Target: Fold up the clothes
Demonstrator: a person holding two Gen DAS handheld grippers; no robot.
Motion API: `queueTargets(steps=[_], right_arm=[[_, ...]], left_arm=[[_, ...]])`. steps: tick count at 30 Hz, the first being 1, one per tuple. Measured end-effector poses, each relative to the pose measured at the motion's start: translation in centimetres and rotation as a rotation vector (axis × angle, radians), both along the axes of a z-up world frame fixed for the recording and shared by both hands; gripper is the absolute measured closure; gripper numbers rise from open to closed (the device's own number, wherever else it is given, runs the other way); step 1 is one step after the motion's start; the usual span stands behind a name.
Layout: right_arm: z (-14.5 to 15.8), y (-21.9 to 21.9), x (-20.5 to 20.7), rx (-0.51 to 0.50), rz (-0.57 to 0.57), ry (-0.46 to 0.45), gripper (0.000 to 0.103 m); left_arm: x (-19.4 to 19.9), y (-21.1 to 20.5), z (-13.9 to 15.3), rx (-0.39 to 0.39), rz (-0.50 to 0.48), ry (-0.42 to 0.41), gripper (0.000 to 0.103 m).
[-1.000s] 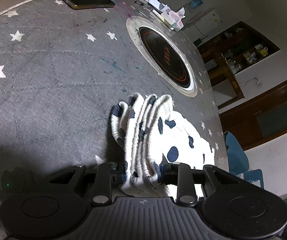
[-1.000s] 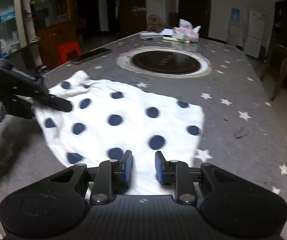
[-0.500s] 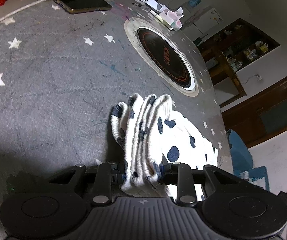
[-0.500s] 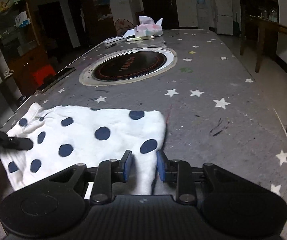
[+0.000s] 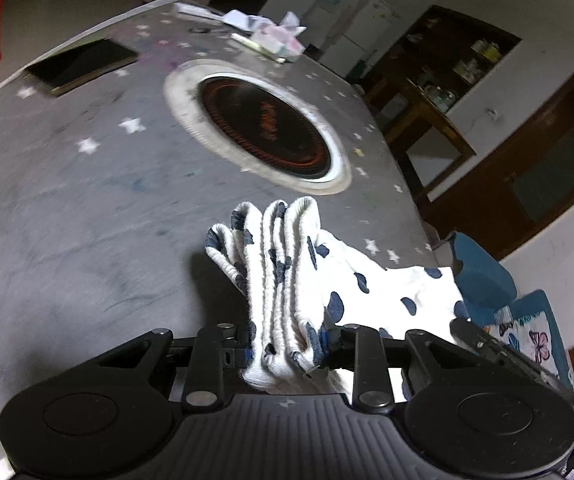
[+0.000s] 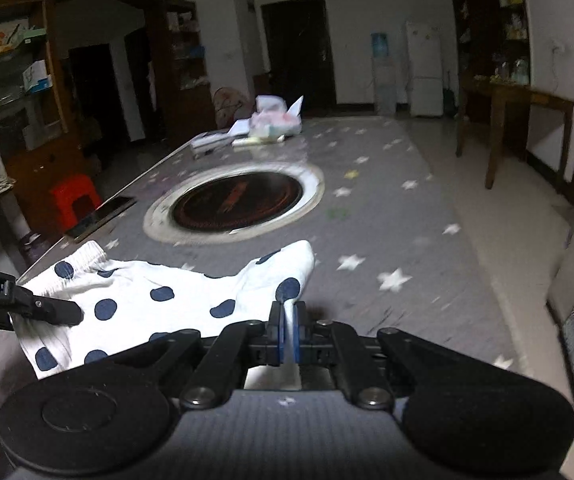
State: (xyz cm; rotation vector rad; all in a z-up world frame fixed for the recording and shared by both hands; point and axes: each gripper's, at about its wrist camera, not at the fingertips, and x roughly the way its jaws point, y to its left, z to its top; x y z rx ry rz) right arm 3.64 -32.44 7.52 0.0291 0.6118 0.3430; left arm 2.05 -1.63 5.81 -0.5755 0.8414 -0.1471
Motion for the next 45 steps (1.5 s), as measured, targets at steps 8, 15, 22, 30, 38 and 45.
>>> queueTargets(steps=[8, 15, 22, 30, 38, 45], right_arm=[[1.5, -2.2, 1.4, -0.034, -0.062, -0.045, 0.100], [2.0, -3.7, 3.0, -0.063, -0.109, -0.063, 0.100], [1.1, -4.4, 4.3, -0.083, -0.129, -0.041, 0.100], [-0.4, -5.2, 5.4, -0.092, -0.145, -0.008, 0.100], [-1.6, -5.3, 6.1, -0.109, -0.156, 0.018, 0.100], [-2.7, -5.5, 6.8, -0.116, -0.170, 0.051, 0.099]], left_arm=[[3.4, -3.4, 1.8, 0.045, -0.068, -0.036, 0.073], [5.8, -6.1, 1.7, 0.086, -0.097, -0.046, 0.073], [7.3, -7.8, 1.0, 0.120, -0.112, -0.030, 0.073], [7.9, -8.8, -0.2, 0.138, -0.123, -0.008, 0.073], [8.1, -9.2, -1.2, 0.143, -0.124, 0.019, 0.072], [7.9, -9.2, -2.0, 0.146, -0.124, 0.036, 0.071]])
